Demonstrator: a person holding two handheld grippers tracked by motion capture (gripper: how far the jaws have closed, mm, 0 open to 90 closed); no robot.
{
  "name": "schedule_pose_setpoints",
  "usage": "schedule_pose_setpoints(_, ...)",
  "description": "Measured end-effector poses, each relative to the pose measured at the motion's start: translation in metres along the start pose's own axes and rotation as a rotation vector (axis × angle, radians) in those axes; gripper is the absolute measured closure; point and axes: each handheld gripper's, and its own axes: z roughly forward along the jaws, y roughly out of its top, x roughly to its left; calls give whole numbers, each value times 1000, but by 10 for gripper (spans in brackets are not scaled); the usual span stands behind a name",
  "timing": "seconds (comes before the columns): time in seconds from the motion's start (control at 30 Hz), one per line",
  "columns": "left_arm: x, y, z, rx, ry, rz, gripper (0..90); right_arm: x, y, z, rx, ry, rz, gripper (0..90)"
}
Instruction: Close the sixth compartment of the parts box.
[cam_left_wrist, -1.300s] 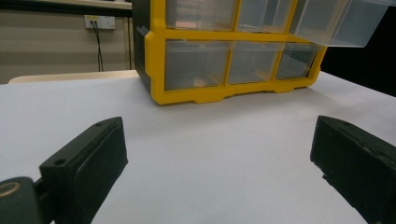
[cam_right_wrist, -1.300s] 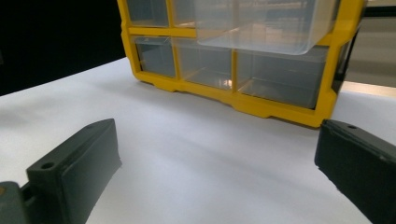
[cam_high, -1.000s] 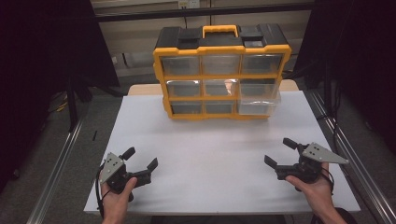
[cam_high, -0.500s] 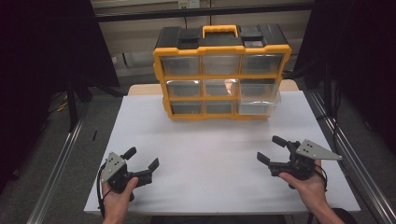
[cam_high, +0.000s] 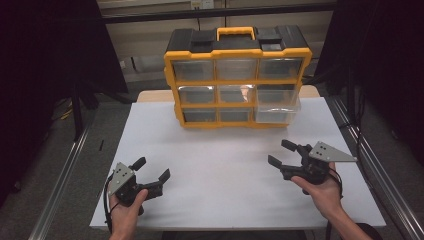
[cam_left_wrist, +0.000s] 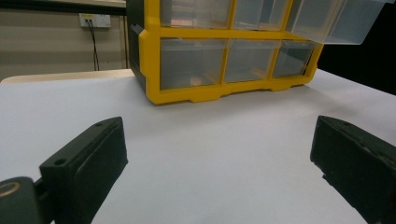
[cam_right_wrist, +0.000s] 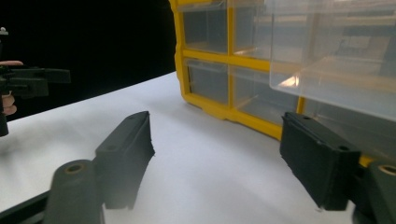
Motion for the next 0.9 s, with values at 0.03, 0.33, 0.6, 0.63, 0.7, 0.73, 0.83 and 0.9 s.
schedule_pose_setpoints(0.03, 0, 0, 0, 0, 1, 0, 39, -1, 1, 1, -5, -1, 0, 273)
schedule_pose_setpoints(0.33, 2, 1, -1, -8, -1, 2, 38, -5, 8, 11, -20, 19, 1, 465)
schedule_pose_setpoints(0.6, 2, 2, -2, -13, 12, 2, 39, -10, 14, 17, -32, 26, -6, 659)
schedule_pose_setpoints(0.63, 1, 2, -1, -20, 13, -4, 39, -10, 14, 18, -32, 25, -6, 675)
schedule_pose_setpoints(0.7, 1, 2, -2, -10, 3, 1, 39, -11, 15, 18, -36, 25, -10, 687)
schedule_pose_setpoints(0.73, 1, 2, -2, -11, 1, 2, 39, -11, 16, 18, -37, 25, -12, 713)
schedule_pose_setpoints(0.83, 0, 2, -1, -25, 6, -15, 39, -13, 19, 20, -49, 24, -15, 799)
schedule_pose_setpoints(0.9, 0, 2, -1, -24, 5, -12, 39, -16, 19, 21, -54, 26, -21, 889)
